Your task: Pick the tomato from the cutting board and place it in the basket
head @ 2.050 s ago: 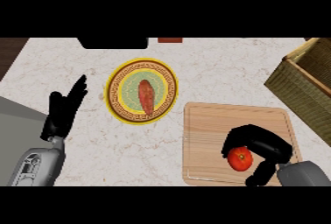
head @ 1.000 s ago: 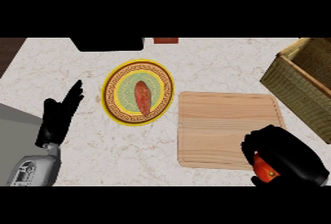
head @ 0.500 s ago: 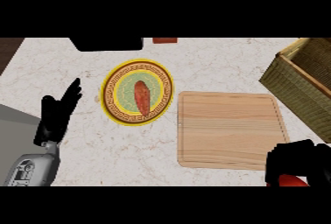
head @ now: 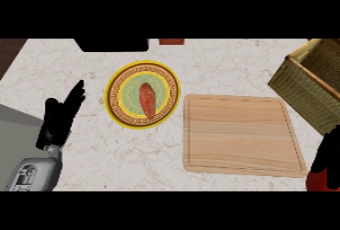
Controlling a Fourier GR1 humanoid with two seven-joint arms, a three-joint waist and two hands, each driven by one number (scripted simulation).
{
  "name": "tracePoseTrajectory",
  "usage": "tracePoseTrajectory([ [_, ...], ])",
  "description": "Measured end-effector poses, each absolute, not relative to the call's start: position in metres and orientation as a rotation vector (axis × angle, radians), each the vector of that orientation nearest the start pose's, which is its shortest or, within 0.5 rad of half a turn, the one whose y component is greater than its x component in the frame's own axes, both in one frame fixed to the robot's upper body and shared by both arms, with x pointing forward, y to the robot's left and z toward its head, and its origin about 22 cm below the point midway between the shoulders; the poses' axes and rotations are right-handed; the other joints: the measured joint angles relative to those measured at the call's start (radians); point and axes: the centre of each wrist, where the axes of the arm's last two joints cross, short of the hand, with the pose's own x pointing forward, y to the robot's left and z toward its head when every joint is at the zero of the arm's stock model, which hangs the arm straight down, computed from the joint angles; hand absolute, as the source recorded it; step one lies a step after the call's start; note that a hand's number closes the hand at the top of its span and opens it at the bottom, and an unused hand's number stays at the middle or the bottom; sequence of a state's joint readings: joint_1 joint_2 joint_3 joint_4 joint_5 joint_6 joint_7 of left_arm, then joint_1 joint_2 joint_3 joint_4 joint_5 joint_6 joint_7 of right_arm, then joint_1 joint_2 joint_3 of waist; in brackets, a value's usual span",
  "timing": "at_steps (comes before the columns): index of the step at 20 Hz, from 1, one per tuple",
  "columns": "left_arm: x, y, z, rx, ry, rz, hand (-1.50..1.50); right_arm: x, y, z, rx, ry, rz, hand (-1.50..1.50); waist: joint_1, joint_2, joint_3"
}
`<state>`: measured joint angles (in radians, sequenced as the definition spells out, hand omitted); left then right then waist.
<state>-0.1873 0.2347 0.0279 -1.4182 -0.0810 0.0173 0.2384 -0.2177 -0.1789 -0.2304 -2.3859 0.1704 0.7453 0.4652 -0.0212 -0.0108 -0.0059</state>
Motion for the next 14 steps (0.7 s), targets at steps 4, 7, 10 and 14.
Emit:
tracePoseTrajectory([
  [4,0.289,0.277,0.024,0.276,-1.346,-0.205,0.0,0.183,-0.265,0.256,-0.439,-1.874,0.854,1.5,0.001,-0.002,-0.001],
  [7,0.289,0.275,0.023,0.267,-1.343,-0.209,0.0,0.194,-0.271,0.287,-0.494,-1.879,0.806,1.5,0.007,-0.002,-0.001],
  [10,0.292,0.275,0.025,0.265,-1.342,-0.206,0.0,0.203,-0.283,0.324,-0.595,-1.866,0.804,1.5,0.008,-0.001,-0.001],
  [14,0.292,0.271,0.027,0.257,-1.366,-0.219,0.0,0.21,-0.303,0.373,-0.795,-1.8,0.847,1.5,0.022,0.005,0.0],
])
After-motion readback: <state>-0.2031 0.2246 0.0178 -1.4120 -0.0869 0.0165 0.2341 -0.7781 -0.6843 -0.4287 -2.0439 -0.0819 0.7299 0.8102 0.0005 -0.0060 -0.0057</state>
